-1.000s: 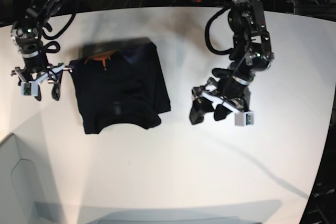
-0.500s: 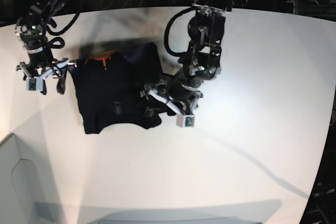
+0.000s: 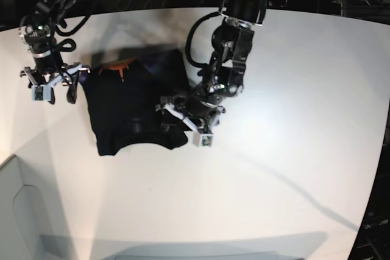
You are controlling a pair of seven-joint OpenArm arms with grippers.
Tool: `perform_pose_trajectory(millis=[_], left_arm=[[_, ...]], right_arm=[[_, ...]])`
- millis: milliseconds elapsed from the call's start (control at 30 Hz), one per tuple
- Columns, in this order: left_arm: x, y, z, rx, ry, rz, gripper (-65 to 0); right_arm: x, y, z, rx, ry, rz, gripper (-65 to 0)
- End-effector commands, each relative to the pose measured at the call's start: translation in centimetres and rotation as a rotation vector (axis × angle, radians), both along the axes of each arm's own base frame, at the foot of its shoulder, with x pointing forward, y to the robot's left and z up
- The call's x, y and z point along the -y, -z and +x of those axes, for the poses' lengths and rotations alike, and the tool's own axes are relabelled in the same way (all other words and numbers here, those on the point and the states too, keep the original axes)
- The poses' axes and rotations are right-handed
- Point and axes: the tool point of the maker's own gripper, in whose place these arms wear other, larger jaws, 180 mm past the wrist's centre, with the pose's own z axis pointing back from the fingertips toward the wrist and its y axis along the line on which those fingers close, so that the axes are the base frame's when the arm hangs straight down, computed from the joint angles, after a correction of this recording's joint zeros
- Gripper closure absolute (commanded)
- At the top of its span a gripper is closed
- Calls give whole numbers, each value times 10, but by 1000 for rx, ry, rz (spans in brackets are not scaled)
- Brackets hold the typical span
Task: Fold the T-shirt properly
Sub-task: 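Lower the left gripper onto the bundle's edge and press it flat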
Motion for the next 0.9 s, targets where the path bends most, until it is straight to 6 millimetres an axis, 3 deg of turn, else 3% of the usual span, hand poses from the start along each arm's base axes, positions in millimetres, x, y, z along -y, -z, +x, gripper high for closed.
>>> perform_pose_trajectory(millis=[0,133,200,333,433,600,733,867], left_arm=[[9,-16,9,47,12,-23,-448],[17,-17,7,52,33,-22,-442],[18,-20,9,73,28,-27,-394],[15,-27,15,120,1,-39,-201],[16,-23,15,111,2,-35,-3],[15,-26,18,117,1,-37,0],[15,-59,16,176,-24,-128,0],[-1,-89,20,213,-121,-178,0]], right_arm=[[1,-16,7,64,-12,-7,-357],[2,-15,6,62,-11,-8,-357],[2,-15,6,61,-11,-8,-357],[0,-15,6,61,-15,-6,-357],[0,-16,7,64,-15,-6,-357],[0,-17,8,67,-15,-6,-357],[0,-18,10,72,-17,-6,-357],[0,-18,10,72,-17,-8,-357]])
